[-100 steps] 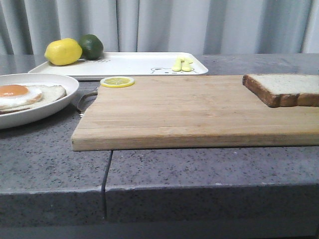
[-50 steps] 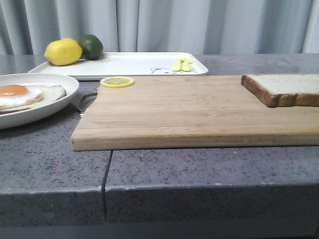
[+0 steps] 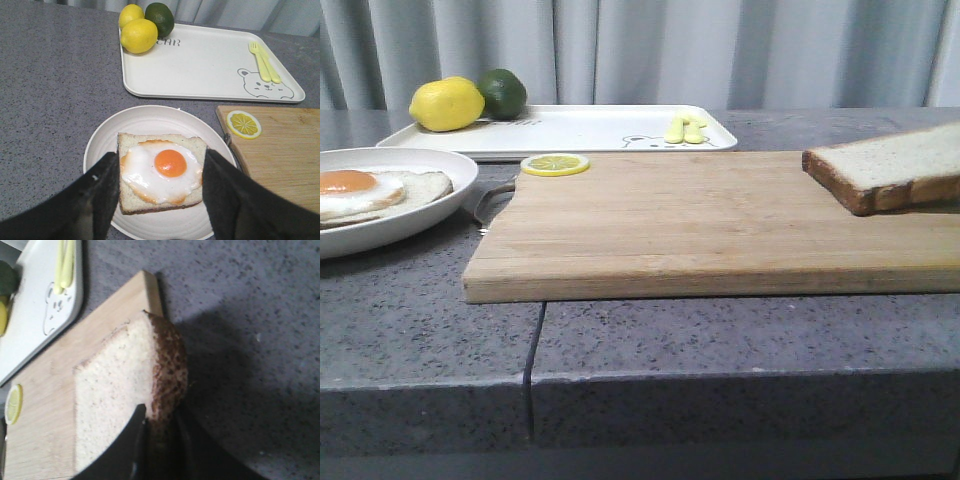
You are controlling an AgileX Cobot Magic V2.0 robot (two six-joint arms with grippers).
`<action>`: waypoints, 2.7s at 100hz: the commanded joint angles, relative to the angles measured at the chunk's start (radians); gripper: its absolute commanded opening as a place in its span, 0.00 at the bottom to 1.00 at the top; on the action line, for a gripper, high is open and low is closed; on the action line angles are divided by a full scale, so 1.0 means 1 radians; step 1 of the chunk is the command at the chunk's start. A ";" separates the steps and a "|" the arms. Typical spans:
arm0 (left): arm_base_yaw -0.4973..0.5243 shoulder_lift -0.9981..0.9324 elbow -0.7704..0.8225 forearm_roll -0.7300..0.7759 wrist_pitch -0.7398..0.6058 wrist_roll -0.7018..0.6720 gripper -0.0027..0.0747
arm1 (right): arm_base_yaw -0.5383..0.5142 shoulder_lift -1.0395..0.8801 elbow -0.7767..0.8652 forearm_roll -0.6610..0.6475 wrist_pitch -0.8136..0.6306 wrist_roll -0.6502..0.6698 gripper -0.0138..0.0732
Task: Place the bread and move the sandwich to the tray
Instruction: 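Lift the bread slice with the right gripper toward the egg plate, then lower the bread onto the fried egg toast and open the right gripper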
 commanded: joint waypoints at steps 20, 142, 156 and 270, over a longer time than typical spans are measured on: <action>-0.007 0.006 -0.034 -0.017 -0.068 -0.004 0.49 | 0.092 -0.185 -0.118 0.081 0.040 0.104 0.09; -0.007 0.006 -0.034 -0.017 -0.068 -0.004 0.49 | 1.167 0.254 -0.550 0.510 -0.633 0.115 0.09; -0.007 0.006 -0.034 -0.017 -0.068 -0.004 0.49 | 1.216 0.304 -0.610 0.510 -0.682 0.125 0.09; -0.007 0.006 -0.034 -0.017 -0.068 -0.004 0.49 | 1.281 0.414 -0.649 0.510 -0.801 0.166 0.10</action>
